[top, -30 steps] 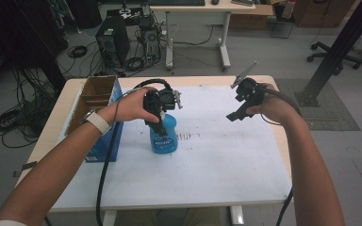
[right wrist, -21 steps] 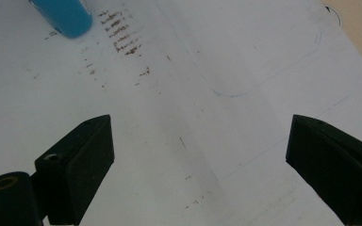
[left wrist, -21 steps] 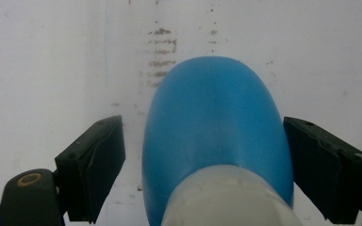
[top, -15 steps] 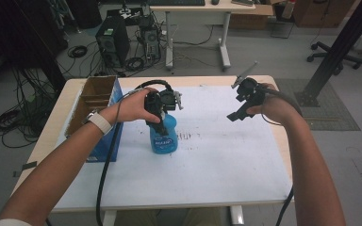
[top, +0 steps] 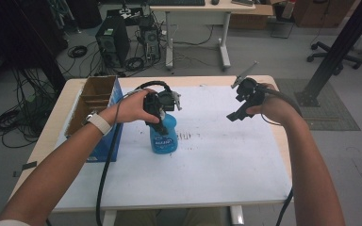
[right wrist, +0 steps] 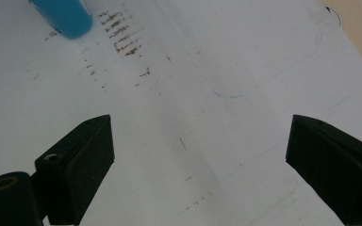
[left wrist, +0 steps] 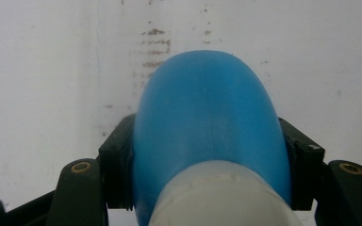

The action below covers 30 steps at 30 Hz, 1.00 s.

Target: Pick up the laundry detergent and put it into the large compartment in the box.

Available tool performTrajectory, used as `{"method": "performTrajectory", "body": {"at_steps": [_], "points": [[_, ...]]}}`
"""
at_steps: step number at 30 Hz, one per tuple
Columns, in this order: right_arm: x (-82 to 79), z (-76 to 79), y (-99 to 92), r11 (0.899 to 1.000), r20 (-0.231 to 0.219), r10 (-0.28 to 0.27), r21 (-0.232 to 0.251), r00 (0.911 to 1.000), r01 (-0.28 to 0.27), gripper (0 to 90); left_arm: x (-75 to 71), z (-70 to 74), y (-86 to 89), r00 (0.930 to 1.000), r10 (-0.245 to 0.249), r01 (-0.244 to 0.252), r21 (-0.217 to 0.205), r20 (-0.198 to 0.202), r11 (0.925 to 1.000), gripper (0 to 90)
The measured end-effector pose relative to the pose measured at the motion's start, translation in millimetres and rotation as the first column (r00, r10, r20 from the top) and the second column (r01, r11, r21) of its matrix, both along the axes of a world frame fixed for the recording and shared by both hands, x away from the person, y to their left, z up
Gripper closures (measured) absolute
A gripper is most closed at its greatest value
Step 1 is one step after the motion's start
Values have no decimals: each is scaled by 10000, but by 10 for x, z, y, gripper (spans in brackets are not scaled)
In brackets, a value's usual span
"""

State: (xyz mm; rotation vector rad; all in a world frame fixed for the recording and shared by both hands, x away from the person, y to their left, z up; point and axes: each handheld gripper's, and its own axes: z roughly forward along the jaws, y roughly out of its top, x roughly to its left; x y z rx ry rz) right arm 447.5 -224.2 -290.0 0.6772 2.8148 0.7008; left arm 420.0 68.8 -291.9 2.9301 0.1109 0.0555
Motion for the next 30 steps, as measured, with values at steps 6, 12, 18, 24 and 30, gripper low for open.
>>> {"method": "performTrajectory", "body": {"at_steps": [6, 12, 18, 24, 30], "points": [[-9, 8, -3, 10000, 25, -12, 20, 10000, 12, 85, -9, 1, -5, 10000, 76, -77, 35, 63, 10000, 367], [-18, 18, -17, 10000, 95, -18, 44, 10000, 17, 85, -38, 11, -21, 9996, 89, -94, 197, 255, 9998, 370], [-23, 12, -26, 10000, 86, 1, 68, 10000, -1, 85, -42, 41, -15, 9993, 244, -251, 228, 298, 9994, 371], [-27, 19, -35, 10000, 120, -13, 96, 9999, 12, 85, -49, 92, 14, 9991, 351, -355, 185, 259, 9992, 371], [-35, 22, -19, 9999, 134, 31, 105, 9999, -33, 85, -60, 136, 29, 9981, 530, -534, 132, 312, 9985, 371]]}}
